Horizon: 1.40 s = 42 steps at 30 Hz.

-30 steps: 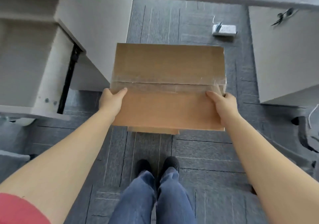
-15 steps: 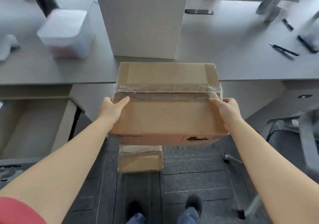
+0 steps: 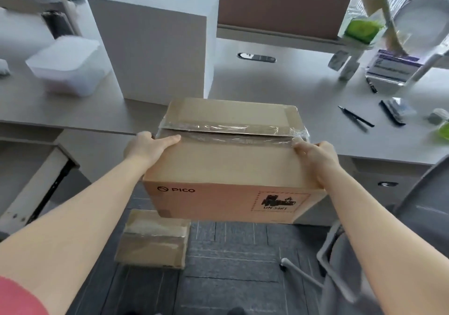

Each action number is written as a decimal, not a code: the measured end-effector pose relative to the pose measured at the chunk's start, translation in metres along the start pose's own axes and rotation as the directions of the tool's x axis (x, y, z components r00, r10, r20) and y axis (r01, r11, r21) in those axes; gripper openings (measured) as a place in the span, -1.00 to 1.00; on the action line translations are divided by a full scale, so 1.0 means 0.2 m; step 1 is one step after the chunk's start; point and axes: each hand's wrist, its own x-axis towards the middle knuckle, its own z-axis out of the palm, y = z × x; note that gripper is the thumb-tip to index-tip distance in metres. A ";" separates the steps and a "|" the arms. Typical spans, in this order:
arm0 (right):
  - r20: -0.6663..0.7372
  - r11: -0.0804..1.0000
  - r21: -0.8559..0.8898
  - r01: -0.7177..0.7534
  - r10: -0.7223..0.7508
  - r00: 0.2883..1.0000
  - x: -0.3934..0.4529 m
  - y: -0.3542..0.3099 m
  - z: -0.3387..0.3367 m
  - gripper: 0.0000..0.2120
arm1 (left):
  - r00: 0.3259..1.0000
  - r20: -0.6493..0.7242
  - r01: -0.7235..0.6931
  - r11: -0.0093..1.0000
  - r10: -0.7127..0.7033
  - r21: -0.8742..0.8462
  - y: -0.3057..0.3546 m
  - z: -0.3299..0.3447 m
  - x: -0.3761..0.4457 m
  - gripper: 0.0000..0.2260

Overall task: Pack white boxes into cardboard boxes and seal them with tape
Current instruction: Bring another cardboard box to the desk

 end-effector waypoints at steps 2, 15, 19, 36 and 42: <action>0.005 0.999 -0.038 0.035 -0.035 0.999 0.05 -0.02 -0.11 -0.65 | 0.999 -0.033 -0.015 1.000 0.016 0.017 0.11 0.05 -0.05 -0.53; -0.081 0.990 0.026 0.142 -0.139 0.987 0.40 -0.12 -0.48 -0.53 | 0.984 -0.109 -0.143 0.990 0.143 0.009 0.65 0.32 0.04 -0.51; -0.051 0.992 0.015 0.129 -0.128 0.990 0.56 -0.18 -0.46 -0.55 | 0.986 -0.080 -0.145 0.989 0.143 -0.016 0.74 0.40 0.18 -0.54; -0.019 0.980 0.131 0.152 -0.151 0.988 1.24 -0.50 -0.41 -0.84 | 0.983 0.119 -0.129 0.984 0.144 -0.120 1.21 0.65 0.82 -0.30; 0.087 0.980 0.139 0.143 -0.156 0.984 1.45 -0.56 -0.39 -0.93 | 0.987 0.050 -0.147 0.986 0.151 -0.080 1.32 0.73 0.94 -0.29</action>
